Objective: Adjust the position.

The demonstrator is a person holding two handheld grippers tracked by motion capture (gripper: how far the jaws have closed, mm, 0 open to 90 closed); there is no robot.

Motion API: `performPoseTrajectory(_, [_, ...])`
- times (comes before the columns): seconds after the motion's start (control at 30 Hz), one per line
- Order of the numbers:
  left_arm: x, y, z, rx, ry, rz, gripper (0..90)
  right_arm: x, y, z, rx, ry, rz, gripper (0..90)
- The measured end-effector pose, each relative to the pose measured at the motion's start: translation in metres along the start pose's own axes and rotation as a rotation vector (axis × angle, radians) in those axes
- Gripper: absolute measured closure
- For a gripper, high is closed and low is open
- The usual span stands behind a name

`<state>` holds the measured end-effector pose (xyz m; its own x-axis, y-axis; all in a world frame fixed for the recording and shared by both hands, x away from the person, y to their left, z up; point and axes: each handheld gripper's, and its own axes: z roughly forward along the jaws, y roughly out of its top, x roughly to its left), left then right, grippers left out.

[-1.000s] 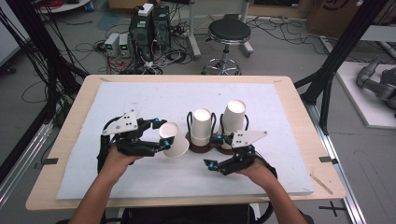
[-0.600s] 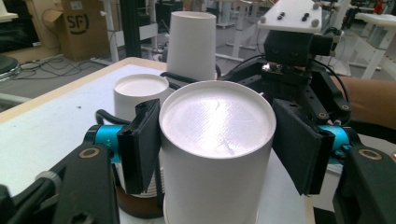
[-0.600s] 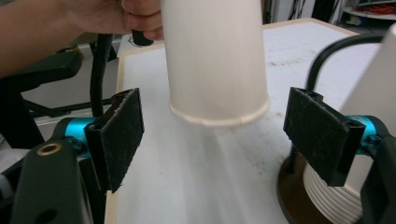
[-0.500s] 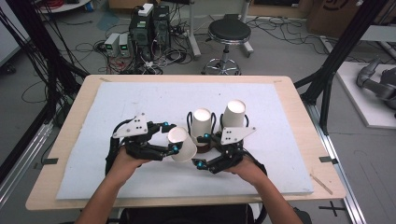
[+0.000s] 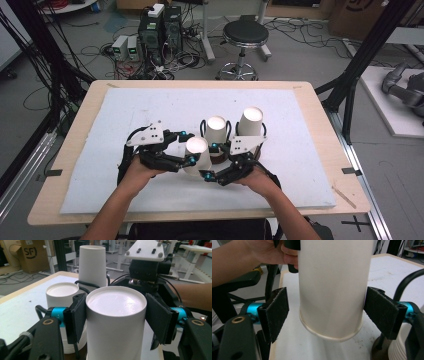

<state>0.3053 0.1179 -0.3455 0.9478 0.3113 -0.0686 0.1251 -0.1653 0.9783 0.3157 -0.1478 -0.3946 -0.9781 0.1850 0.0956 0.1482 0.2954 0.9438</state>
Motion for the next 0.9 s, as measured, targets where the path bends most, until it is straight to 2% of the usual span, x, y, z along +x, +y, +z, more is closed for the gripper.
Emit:
performPoseTrajectory(0.13, [0.0021,0.0020,0.0026,0.007,-0.010,0.011,35.9,-0.0002,-0.0002,0.0031,-0.007,0.000,0.006,20.6])
performPoseTrajectory(0.4, [0.0031,0.0027,0.0035,-0.002,-0.017,0.013,36.0,-0.0008,0.0017,0.0014,-0.054,0.002,0.022,20.6])
performPoseTrajectory(0.73, [-0.0004,0.0044,0.0059,-0.025,-0.043,0.024,36.0,-0.0006,0.0031,0.0063,-0.066,0.005,0.020,20.6])
performPoseTrajectory(0.77, [-0.0003,0.0045,0.0058,-0.025,-0.043,0.024,36.0,-0.0007,0.0030,0.0066,-0.065,0.002,0.016,21.3])
performPoseTrajectory(0.8, [-0.0003,0.0046,0.0057,-0.025,-0.043,0.025,36.0,-0.0009,0.0031,0.0063,-0.060,0.003,0.012,27.2])
performPoseTrajectory(0.9, [0.0009,0.0041,0.0054,-0.021,-0.049,0.013,36.1,-0.0010,0.0039,0.0040,-0.052,-0.006,-0.019,31.1])
